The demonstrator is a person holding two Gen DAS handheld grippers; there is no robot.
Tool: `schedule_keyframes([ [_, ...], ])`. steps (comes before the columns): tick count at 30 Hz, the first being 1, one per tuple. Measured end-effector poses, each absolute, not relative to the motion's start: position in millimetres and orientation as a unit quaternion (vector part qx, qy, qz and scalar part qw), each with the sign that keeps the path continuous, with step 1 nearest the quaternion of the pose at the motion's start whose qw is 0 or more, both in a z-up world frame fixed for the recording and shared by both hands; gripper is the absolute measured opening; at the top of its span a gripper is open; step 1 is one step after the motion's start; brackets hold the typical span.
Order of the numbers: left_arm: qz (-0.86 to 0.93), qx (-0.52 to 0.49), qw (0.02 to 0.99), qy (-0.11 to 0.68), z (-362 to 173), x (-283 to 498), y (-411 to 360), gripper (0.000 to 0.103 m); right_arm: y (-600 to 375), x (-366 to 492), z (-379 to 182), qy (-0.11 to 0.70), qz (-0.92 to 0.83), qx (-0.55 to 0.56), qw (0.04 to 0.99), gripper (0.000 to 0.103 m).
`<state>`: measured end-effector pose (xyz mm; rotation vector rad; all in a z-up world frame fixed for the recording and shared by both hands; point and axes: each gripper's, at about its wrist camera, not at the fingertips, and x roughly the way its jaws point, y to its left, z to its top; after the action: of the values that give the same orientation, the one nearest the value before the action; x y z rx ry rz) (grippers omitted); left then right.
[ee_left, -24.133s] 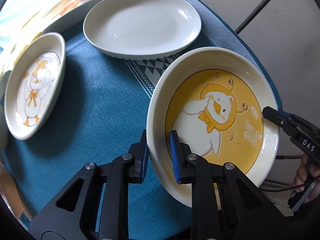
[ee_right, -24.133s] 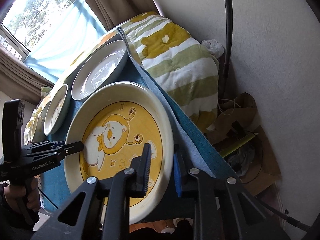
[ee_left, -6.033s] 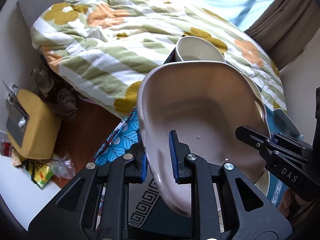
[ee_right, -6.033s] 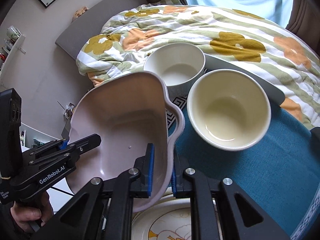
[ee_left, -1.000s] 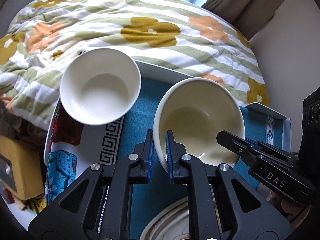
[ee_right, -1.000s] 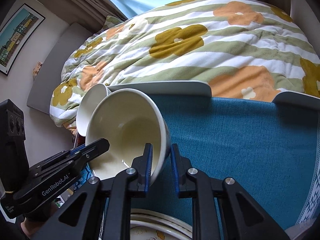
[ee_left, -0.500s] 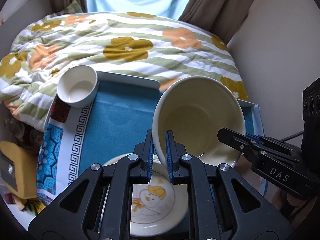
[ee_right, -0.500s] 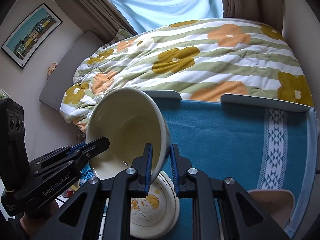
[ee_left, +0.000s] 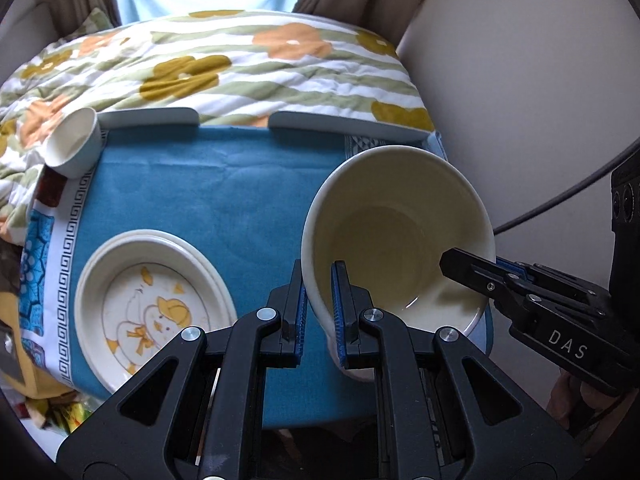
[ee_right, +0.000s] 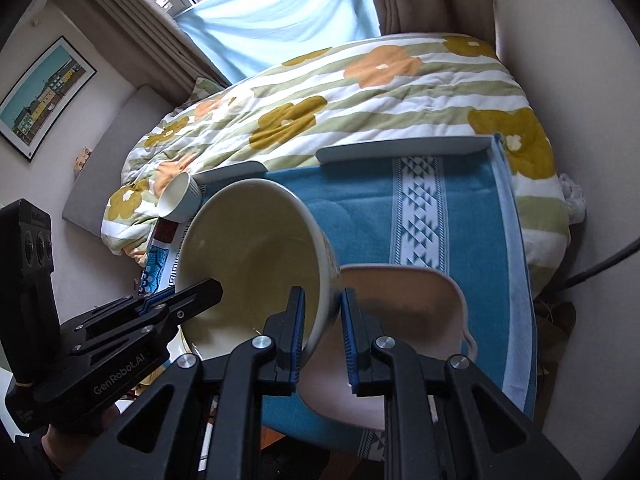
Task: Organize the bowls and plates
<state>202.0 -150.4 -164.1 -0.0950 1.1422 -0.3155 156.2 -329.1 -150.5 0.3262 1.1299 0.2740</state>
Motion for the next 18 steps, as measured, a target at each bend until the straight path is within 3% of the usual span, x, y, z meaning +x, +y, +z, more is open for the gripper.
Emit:
schedule_keyframes([
  [18,-0.204,0.062,0.762,0.612,-240.8,214.5,-211.1,0.01,-366.3,124.4,-225.9,0.591,0.037,0.2,0.781,0.017],
])
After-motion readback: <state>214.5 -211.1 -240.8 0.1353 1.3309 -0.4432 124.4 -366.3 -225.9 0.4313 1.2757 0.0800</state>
